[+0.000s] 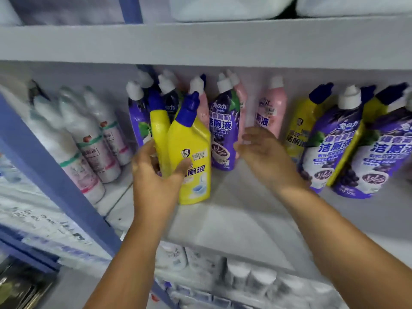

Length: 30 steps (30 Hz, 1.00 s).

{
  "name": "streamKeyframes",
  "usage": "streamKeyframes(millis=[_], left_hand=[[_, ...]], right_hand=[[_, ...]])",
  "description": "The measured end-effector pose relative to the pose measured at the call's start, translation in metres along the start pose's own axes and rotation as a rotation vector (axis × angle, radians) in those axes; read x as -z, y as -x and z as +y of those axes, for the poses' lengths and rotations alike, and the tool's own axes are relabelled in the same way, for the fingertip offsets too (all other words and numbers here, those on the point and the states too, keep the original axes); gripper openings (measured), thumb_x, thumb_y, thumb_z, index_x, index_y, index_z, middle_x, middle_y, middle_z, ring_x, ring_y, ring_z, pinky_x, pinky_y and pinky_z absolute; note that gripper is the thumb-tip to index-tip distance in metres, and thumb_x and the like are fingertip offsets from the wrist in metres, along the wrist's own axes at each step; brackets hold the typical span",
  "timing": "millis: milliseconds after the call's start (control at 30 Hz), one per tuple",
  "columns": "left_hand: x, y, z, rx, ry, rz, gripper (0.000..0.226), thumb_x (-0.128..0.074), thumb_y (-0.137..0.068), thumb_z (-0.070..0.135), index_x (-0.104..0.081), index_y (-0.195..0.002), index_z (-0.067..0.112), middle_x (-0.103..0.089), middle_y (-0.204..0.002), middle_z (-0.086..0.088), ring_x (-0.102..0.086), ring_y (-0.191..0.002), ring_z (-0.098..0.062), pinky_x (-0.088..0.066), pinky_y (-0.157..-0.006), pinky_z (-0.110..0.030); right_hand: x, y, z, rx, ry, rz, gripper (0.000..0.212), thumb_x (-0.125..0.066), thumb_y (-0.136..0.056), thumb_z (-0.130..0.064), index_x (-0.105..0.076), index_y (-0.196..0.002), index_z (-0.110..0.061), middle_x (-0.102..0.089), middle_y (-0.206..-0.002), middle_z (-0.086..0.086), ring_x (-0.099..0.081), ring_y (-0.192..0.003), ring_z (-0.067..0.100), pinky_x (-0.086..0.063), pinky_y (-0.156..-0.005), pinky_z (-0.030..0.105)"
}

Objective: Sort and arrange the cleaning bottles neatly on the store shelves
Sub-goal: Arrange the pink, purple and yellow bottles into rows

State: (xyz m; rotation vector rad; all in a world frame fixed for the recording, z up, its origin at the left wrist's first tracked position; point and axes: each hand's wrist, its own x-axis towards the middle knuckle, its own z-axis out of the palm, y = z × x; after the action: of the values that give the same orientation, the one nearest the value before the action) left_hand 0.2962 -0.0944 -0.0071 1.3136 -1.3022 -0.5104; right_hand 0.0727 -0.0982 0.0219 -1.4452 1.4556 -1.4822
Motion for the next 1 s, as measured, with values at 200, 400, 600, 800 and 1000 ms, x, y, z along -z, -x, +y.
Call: streamKeyframes(millis=[200,400,600,800,1000], left_hand=[[0.014,0.009,-0.001,-0.063,0.003,-0.008,0.056,-0.083,-0.072,0.051,-0.058,-0.117,0.029,-0.060,-0.115,0.005,-0.063,-0.101,-0.008,-0.055,-0.092,-0.040],[-0.003,0.017,-0.007,-0.028,-0.075,-0.175,0.075,-0.083,-0.071,0.054,-0.050,-0.135,0.035,-0.059,-0.127,0.005,-0.064,-0.113,-0.019,-0.056,-0.091,-0.045],[-0.003,0.015,-0.007,0.073,0.007,-0.292,0.044,-0.075,-0.079,0.056,-0.057,-0.116,0.039,-0.072,-0.104,0.015,-0.070,-0.097,-0.013,-0.058,-0.085,-0.044],[0.033,0.025,-0.008,0.159,0.110,-0.152,0.035,-0.079,-0.075,0.048,-0.062,-0.103,0.037,-0.076,-0.095,0.019,-0.074,-0.089,-0.008,-0.060,-0.078,-0.045],[0.072,0.006,-0.030,0.161,0.035,0.068,0.025,-0.079,-0.088,0.025,-0.058,-0.101,0.029,-0.071,-0.088,0.020,-0.070,-0.081,-0.001,-0.056,-0.076,-0.039]], right_hand=[[-0.032,-0.048,0.014,-0.103,0.121,0.244,0.030,-0.079,-0.084,-0.026,-0.056,-0.103,-0.022,-0.067,-0.108,0.008,-0.067,-0.097,0.025,-0.056,-0.089,0.038],[-0.047,-0.066,0.026,-0.093,0.302,0.210,0.040,-0.079,-0.082,-0.026,-0.059,-0.113,-0.013,-0.069,-0.108,0.005,-0.068,-0.098,0.023,-0.056,-0.087,0.038],[-0.051,-0.068,0.027,-0.113,0.303,0.178,0.047,-0.081,-0.079,-0.033,-0.063,-0.118,-0.014,-0.073,-0.111,0.003,-0.068,-0.098,0.021,-0.057,-0.089,0.043],[-0.027,-0.028,0.016,-0.064,0.251,0.175,0.041,-0.082,-0.078,-0.023,-0.066,-0.116,-0.018,-0.074,-0.095,-0.012,-0.068,-0.080,-0.007,-0.057,-0.075,0.016],[-0.002,0.037,0.001,-0.075,0.239,0.090,0.029,-0.082,-0.082,-0.021,-0.066,-0.103,-0.034,-0.073,-0.089,-0.025,-0.066,-0.082,-0.008,-0.048,-0.063,0.006]])
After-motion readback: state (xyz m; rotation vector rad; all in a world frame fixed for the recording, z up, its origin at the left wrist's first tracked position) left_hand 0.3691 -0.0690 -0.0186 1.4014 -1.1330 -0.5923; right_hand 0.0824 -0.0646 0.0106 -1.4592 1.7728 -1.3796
